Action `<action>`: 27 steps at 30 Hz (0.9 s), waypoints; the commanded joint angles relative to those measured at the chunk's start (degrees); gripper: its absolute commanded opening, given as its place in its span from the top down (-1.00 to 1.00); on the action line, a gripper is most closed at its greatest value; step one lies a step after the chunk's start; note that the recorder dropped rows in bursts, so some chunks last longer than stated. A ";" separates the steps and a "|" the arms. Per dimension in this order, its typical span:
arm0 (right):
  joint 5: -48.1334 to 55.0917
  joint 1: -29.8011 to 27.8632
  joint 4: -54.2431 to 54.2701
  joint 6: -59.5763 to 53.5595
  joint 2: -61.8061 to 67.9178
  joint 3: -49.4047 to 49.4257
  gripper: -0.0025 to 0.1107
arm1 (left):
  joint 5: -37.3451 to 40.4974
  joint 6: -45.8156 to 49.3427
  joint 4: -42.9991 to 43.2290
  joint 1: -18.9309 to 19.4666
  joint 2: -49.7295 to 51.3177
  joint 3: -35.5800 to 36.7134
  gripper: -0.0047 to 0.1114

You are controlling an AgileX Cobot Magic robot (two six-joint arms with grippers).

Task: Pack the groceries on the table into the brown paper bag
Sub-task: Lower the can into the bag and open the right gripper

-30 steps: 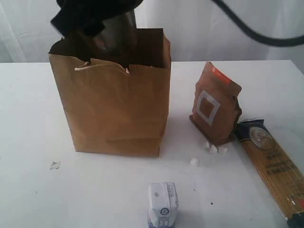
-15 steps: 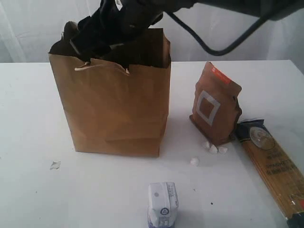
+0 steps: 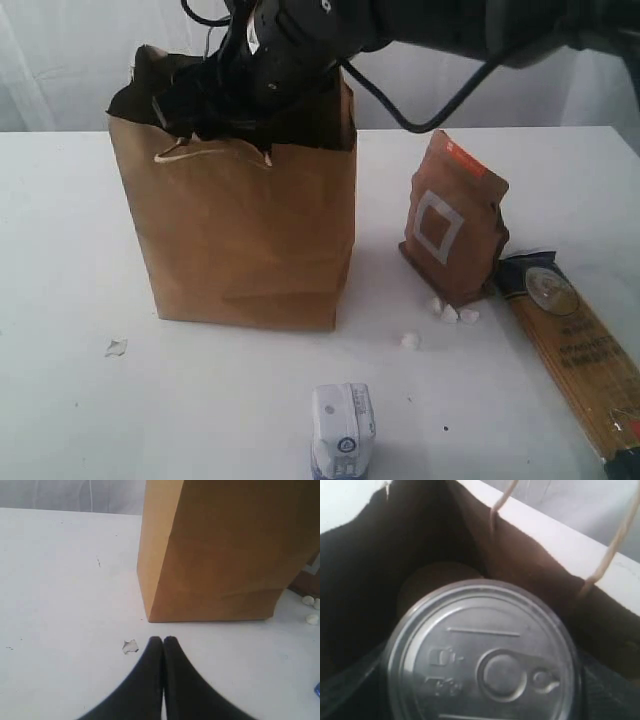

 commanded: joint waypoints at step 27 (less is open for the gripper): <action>4.27 -1.11 0.19 -0.64 -4.05 -3.22 -0.30 | -0.19 -0.13 -0.40 0.01 -0.31 0.16 0.92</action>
